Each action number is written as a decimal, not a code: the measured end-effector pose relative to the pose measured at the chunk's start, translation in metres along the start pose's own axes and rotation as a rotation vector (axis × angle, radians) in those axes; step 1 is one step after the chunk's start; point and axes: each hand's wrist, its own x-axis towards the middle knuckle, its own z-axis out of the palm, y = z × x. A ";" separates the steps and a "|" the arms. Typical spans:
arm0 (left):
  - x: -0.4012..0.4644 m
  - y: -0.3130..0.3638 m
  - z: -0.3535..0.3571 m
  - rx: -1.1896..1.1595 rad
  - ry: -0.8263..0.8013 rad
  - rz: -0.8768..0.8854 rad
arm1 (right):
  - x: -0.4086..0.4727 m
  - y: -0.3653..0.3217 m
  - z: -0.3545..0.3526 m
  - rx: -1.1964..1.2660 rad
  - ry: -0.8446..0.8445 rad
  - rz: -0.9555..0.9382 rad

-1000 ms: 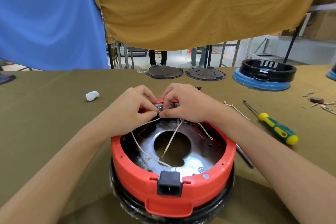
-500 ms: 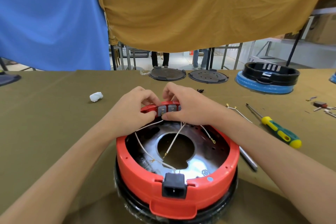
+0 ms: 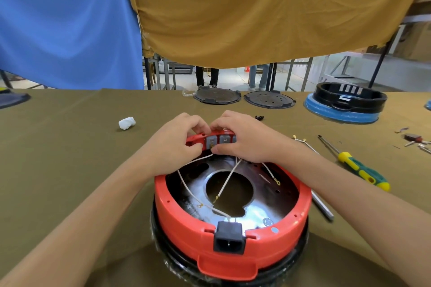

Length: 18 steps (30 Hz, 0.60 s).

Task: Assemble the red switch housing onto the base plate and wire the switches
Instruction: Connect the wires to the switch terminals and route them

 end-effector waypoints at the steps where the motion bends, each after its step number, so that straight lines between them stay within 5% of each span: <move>1: 0.000 0.000 0.000 0.000 0.000 0.002 | 0.000 0.000 0.000 -0.002 -0.002 0.002; 18: 0.003 -0.004 0.001 0.068 -0.012 0.051 | -0.003 0.003 -0.001 0.049 0.024 0.010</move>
